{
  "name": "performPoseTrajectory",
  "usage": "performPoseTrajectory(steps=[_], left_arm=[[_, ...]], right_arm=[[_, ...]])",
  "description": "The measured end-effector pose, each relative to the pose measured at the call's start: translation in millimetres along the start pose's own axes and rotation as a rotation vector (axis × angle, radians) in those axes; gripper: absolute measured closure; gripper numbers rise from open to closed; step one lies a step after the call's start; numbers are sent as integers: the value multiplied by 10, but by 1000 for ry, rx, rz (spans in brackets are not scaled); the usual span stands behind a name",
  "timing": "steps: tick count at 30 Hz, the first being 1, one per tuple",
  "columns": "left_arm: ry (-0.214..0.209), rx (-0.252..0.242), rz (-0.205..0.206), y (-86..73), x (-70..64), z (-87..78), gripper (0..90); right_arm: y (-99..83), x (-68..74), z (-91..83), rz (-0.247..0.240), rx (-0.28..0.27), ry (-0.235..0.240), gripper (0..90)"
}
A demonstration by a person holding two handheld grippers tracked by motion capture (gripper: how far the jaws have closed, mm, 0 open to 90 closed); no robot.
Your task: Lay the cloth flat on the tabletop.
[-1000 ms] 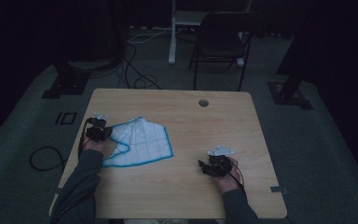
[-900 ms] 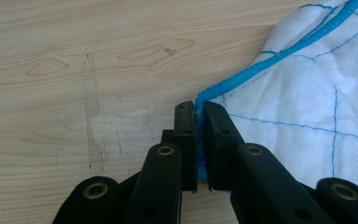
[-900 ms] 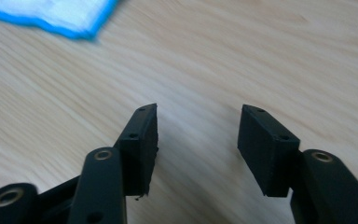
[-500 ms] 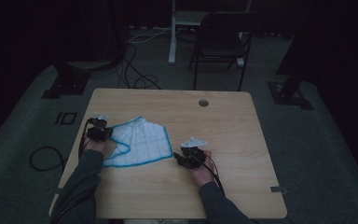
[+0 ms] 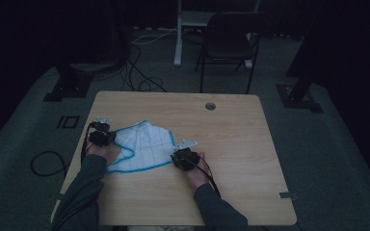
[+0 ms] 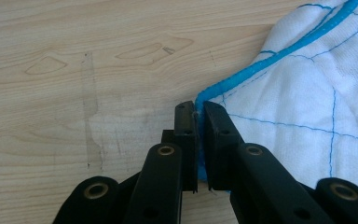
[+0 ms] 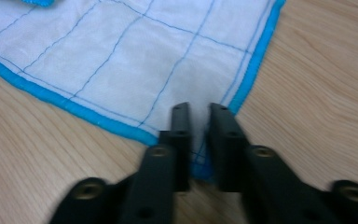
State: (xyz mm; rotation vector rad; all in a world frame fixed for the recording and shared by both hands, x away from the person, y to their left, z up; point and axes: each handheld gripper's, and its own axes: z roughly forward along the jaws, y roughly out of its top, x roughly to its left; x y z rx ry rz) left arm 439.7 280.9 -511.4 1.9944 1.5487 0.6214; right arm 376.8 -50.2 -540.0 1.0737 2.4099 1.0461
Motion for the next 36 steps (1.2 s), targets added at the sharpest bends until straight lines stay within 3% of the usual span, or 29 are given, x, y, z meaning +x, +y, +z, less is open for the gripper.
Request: performPoseTrajectory(steps=[3,12,17,23,26,28,31,32,33,36], left_arm=[[3,-1,-3,-9,17,-8,853],[5,13,1,-88,71,-29,854],[-5,19,32,-155,46,-73,855],[-44,53,96,-334,-107,-143,849],[-45,48,97,-339,-131,-159,769],[-56,16,81,-264,-157,-203,717],[-71,-9,91,-177,-219,-235,700],[-90,-34,107,-71,-311,-255,678],[-90,-34,107,-71,-311,-255,674],[-136,-59,142,154,-578,-213,648]], right_arm=[[-36,-55,-47,22,5,0,876],[-224,-203,-302,13,20,-36,883],[-285,-294,-443,7,24,-57,884],[-404,-344,-660,-14,34,-71,885],[-446,-354,-694,-19,36,-62,884],[-495,-346,-705,-27,41,-57,882],[-512,-339,-691,-30,39,-54,880],[-517,-330,-676,-32,42,-55,879],[-517,-330,-676,-32,42,-55,879],[-512,-330,-665,-30,42,-54,878]])
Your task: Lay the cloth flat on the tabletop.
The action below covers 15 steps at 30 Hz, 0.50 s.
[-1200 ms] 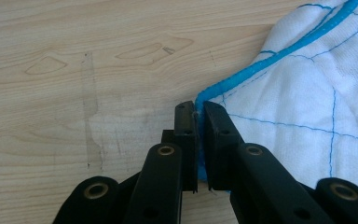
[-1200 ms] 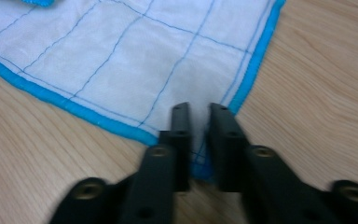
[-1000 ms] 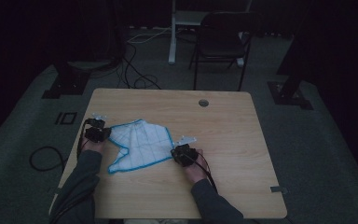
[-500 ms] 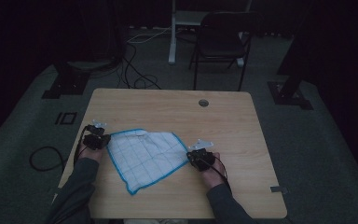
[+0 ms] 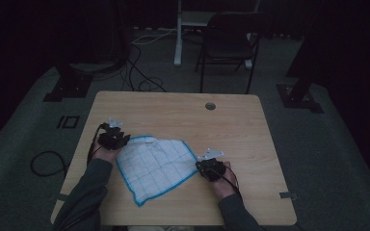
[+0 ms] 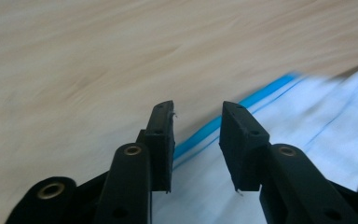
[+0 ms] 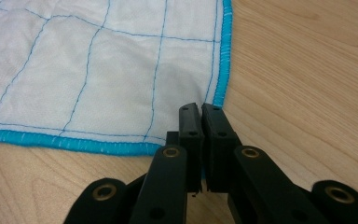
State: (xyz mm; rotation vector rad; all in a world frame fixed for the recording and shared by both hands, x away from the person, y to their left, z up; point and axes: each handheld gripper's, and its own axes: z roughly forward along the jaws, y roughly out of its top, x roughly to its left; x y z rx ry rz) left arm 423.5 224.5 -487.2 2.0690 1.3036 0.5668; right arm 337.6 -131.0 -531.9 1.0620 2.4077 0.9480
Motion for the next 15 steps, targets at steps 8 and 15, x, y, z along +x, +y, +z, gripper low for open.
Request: performPoseTrajectory(steps=[8,15], left_arm=[[-82,50,41,353,-417,383,594],[-154,122,1,336,-490,613,554]], right_arm=[[-4,0,2,-2,3,3,874],[-13,-12,8,-3,6,10,872]])
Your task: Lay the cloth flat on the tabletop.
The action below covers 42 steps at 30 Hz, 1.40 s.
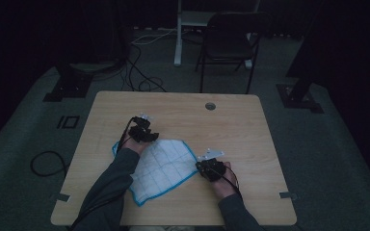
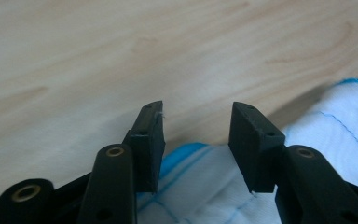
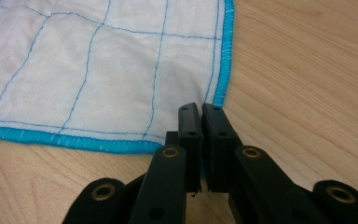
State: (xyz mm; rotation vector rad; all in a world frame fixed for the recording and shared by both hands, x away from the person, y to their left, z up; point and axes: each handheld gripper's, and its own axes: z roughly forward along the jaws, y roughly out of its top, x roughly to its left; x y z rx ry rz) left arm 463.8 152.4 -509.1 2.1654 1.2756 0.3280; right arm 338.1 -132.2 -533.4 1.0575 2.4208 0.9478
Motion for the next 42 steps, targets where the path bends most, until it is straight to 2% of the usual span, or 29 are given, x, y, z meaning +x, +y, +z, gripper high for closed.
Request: performPoseTrajectory(steps=[3,5,7,10,15,16,17,19,20,21,22,23,25,26,29,32,35,36,38,41,42], left_arm=[[-23,19,-15,-23,-6,-19,573],[-26,23,-14,-39,-21,-53,664],[-31,33,16,-88,-97,-133,766],[-26,-3,49,-168,-192,-266,843],[-31,-76,50,-372,-278,-478,866],[-31,-76,50,-372,-278,-478,867],[-39,-105,45,-503,-298,-559,869],[-46,-125,38,-649,-311,-621,870],[-50,-126,32,-725,-310,-645,871],[-50,-126,32,-725,-310,-645,872],[-58,-133,13,-881,-308,-679,872],[-55,-126,3,-973,-311,-690,873],[-58,-120,3,-1023,-308,-690,873],[-63,-94,-4,-1137,-314,-680,872],[-62,-83,-14,-1231,-304,-693,868],[-58,-72,0,-1229,-309,-716,858],[-60,-81,9,-1202,-318,-755,804],[-58,-93,13,-1176,-328,-794,804],[-56,-127,24,-1088,-347,-874,748],[-56,-156,38,-939,-370,-916,714],[-56,-156,38,-939,-370,-916,709]], right_arm=[[-4,9,14,1,4,-2,871],[-6,13,13,0,3,-2,870],[-17,24,14,0,0,0,870],[-26,36,11,2,-1,-4,870],[-45,47,-4,-2,-2,-12,871],[-48,47,-5,1,-4,-14,871],[-53,42,-7,-1,-6,-17,871],[-67,36,-16,0,-7,-30,872],[-73,32,-20,1,-8,-35,873],[-73,32,-20,1,-8,-35,873],[-88,25,-34,4,-6,-51,875],[-93,18,-39,0,-5,-57,876],[-101,9,-46,1,-5,-61,877],[-113,-4,-57,7,-3,-67,877],[-124,-20,-66,9,-3,-65,876],[-124,-20,-65,8,-3,-66,876],[-125,-22,-66,6,-4,-65,875],[-125,-22,-66,6,-4,-65,875],[-130,-24,-68,4,-5,-63,874],[-130,-25,-67,3,-6,-62,873],[-130,-25,-67,3,-6,-62,873]])
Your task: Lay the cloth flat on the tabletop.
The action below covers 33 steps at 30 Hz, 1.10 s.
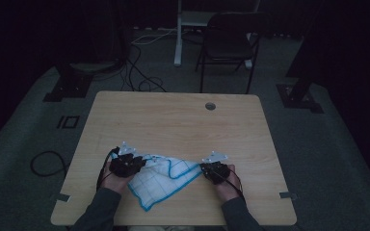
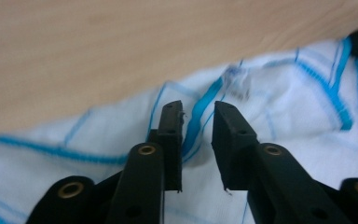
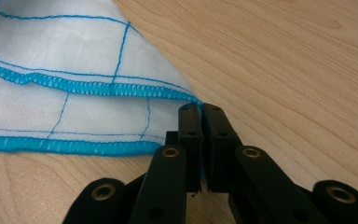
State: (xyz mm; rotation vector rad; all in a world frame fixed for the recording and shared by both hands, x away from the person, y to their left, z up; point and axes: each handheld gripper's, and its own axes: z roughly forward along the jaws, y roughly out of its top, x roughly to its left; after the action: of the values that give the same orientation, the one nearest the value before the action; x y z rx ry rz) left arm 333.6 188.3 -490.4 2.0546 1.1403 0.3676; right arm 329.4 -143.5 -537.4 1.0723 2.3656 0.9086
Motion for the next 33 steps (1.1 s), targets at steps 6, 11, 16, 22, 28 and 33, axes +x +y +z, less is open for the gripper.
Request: performPoseTrajectory(steps=[6,11,16,22,28,33], left_arm=[[-41,-3,30,331,-73,177,645],[-131,117,67,400,-104,536,582],[-157,141,62,279,-131,566,554],[-161,167,80,113,-190,543,536],[-151,191,134,-15,-261,487,557],[-149,218,192,-29,-327,432,731]], right_arm=[[-2,1,0,2,-2,1,872],[-7,-7,-1,-1,-5,4,870],[-10,-9,-2,2,-6,7,869],[-10,-5,-1,1,-6,4,869],[-13,-12,-1,5,-8,9,867],[-16,-13,-1,6,-10,8,867]])
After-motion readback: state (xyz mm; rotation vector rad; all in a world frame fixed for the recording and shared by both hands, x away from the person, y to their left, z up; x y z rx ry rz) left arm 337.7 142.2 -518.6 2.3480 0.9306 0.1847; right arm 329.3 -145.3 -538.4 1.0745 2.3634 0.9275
